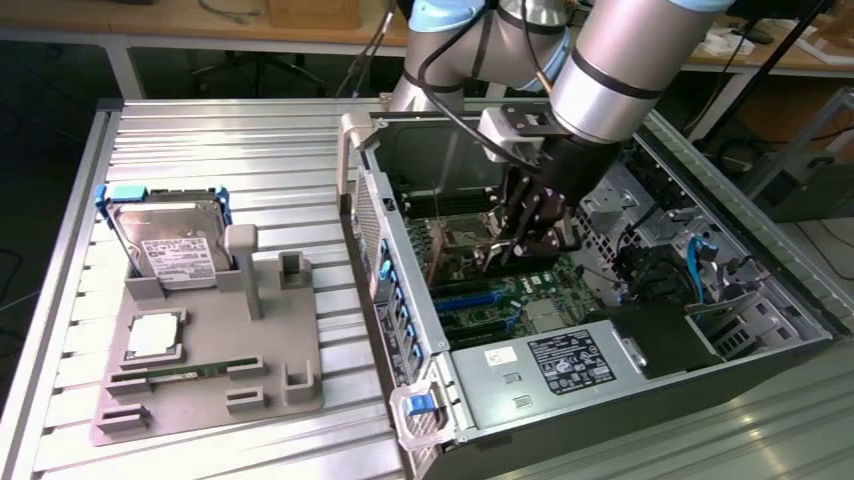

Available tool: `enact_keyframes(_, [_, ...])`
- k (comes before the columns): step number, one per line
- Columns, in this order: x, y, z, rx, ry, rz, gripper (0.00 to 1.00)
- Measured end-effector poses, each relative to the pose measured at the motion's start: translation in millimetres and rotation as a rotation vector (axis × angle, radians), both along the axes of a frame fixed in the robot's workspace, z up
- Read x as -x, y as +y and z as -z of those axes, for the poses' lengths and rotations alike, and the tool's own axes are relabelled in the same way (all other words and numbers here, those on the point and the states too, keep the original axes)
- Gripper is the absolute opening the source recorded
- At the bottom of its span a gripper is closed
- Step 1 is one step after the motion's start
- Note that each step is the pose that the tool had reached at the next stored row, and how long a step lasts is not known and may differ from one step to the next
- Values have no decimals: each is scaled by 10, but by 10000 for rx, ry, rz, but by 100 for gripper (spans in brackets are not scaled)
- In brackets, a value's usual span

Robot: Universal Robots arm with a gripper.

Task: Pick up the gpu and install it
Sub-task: 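Insert the gpu into the slot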

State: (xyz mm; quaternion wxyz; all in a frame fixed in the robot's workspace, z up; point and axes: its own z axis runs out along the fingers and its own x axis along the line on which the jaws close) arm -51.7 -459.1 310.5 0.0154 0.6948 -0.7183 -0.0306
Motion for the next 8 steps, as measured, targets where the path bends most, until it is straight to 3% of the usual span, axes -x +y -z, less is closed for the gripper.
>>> enact_keyframes(8, [47,-6,132,-2,-1,0,27])
